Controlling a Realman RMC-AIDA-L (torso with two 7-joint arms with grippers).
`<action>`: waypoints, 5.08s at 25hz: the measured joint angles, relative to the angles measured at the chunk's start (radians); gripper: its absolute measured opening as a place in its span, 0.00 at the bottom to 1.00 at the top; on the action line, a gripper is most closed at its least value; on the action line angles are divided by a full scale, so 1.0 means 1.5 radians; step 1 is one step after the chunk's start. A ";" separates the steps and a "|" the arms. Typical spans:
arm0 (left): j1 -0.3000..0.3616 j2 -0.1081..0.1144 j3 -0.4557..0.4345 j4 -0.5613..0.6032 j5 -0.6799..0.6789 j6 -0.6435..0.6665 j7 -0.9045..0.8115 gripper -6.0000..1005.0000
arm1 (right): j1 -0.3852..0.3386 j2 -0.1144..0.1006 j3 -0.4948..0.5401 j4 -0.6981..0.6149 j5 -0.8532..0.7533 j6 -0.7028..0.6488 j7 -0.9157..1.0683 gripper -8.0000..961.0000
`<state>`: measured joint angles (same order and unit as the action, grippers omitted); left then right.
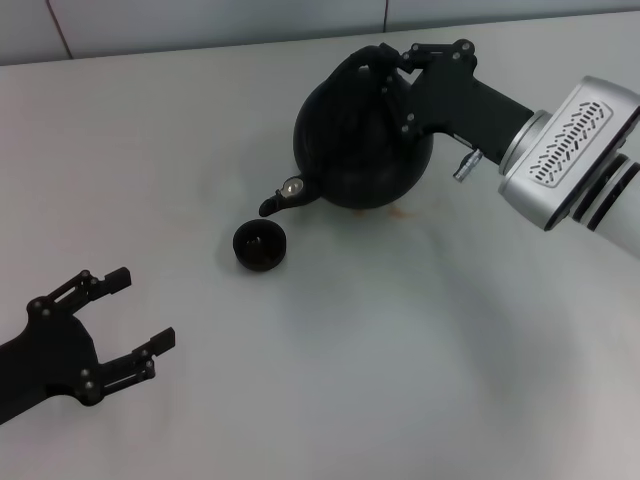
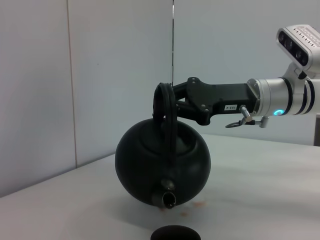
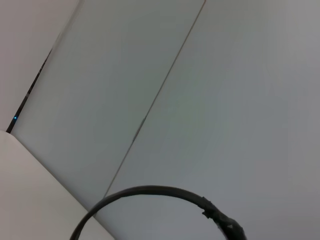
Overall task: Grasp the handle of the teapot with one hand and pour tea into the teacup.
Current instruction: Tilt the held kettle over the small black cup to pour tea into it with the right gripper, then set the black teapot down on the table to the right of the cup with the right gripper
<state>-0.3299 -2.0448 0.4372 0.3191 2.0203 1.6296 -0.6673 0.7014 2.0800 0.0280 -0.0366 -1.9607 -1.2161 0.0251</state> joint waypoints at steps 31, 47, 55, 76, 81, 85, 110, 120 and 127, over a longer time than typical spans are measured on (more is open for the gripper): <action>-0.001 0.000 -0.001 0.000 0.000 0.002 0.000 0.86 | 0.005 0.001 0.000 0.003 0.000 0.003 0.001 0.09; -0.001 -0.001 -0.001 0.002 0.000 0.002 0.001 0.86 | -0.002 -0.002 0.008 -0.004 0.006 -0.030 0.170 0.09; -0.003 -0.001 -0.001 0.003 -0.001 0.002 0.001 0.86 | -0.028 -0.002 0.058 -0.018 0.008 -0.047 0.263 0.09; -0.009 -0.001 -0.001 0.000 -0.001 0.001 0.003 0.86 | -0.060 -0.003 0.060 -0.053 0.001 -0.010 0.410 0.11; -0.009 -0.001 -0.001 0.000 -0.001 0.001 0.004 0.86 | -0.062 -0.003 0.044 -0.059 0.000 0.009 0.405 0.12; -0.009 -0.001 -0.001 0.000 -0.001 0.001 0.004 0.86 | -0.062 -0.003 0.034 -0.060 0.000 0.017 0.405 0.12; -0.015 -0.003 -0.002 0.000 -0.002 -0.001 0.002 0.86 | -0.070 -0.003 0.026 -0.069 0.000 0.030 0.405 0.16; -0.015 -0.003 -0.009 0.000 -0.002 -0.002 0.001 0.86 | -0.067 -0.003 0.026 -0.069 0.000 0.037 0.408 0.18; -0.015 -0.004 -0.008 0.000 -0.002 -0.001 0.001 0.86 | -0.067 -0.003 0.026 -0.069 0.004 0.036 0.408 0.19</action>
<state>-0.3527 -2.0504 0.4247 0.3191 2.0171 1.6284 -0.6658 0.6003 2.0754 0.0676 -0.1396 -1.9548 -1.1620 0.6378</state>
